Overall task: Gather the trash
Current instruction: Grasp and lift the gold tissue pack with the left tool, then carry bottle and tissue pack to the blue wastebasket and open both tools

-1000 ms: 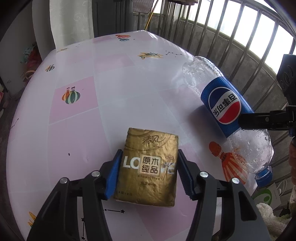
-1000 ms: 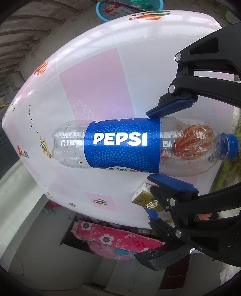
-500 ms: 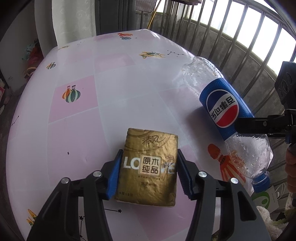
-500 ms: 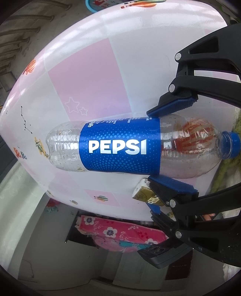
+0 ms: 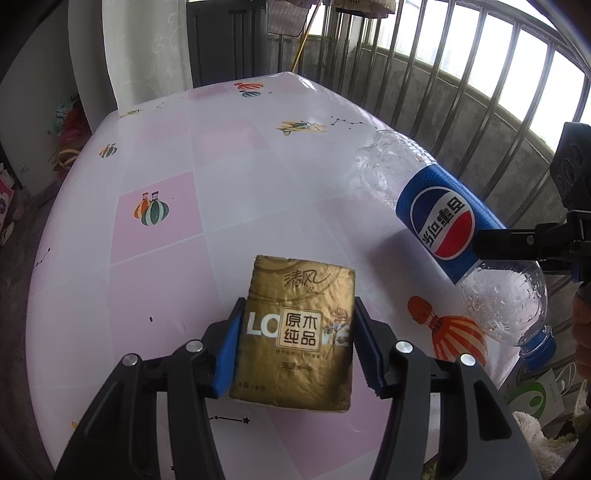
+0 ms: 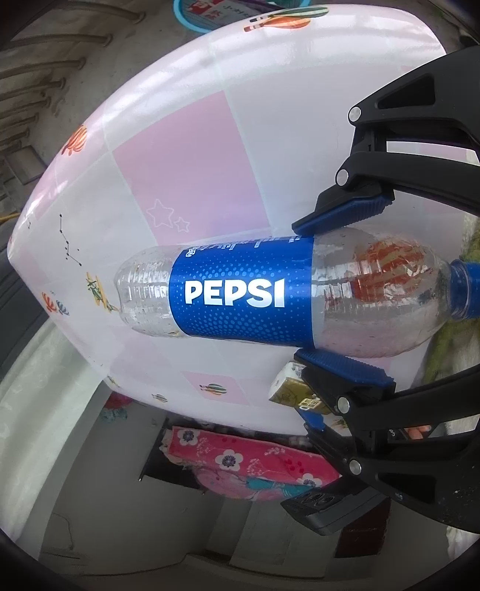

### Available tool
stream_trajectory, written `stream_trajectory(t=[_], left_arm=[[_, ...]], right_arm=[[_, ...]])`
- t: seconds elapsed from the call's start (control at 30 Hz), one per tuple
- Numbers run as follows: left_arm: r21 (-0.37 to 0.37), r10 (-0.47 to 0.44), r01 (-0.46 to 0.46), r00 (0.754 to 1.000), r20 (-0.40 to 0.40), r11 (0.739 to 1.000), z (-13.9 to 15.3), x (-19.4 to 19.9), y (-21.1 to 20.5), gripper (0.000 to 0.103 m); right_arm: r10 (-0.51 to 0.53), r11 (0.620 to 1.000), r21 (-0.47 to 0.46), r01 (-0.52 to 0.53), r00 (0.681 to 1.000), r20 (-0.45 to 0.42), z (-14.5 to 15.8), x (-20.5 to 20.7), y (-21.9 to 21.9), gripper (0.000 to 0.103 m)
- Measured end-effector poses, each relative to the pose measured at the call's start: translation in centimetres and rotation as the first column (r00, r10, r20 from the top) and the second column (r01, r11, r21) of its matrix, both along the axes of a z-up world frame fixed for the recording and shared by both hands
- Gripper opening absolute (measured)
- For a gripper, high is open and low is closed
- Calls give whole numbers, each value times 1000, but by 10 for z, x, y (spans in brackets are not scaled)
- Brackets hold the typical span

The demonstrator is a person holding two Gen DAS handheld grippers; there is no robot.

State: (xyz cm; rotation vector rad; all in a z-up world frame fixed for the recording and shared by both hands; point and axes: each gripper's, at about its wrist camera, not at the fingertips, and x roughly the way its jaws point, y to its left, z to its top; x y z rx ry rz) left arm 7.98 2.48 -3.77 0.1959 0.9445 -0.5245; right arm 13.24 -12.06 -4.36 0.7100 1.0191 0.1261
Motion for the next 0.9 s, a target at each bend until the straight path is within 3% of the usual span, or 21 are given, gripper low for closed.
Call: stream_trajectory(t=[0.23,0.37,0.47,0.63,0.77,0.9], left_arm=[[-34,-83,86,994,72,996,35,-6,-22,53],[-73,-194,203,974,119,976,65,-8,-54,53],[-118,-298,313,946,129,942,87,-8,-89,53],[-158,-484,492,871,85,856,103,-11,-173,53],[-196,-594,574,802,-62,795,86,-11,-255,53],[-149,-651,634,737,-182,759,51,-15,-342,53]], right_arm=[[-90,994,74,83,990,107,26,-38,-33,58],[-240,970,84,228,949,202,52,-91,-74,58],[-397,916,66,395,878,269,69,-146,-111,58],[-623,773,83,630,725,294,62,-230,-161,58],[-759,648,136,749,619,202,19,-260,-187,58],[-838,543,194,817,544,52,-39,-263,-212,58]])
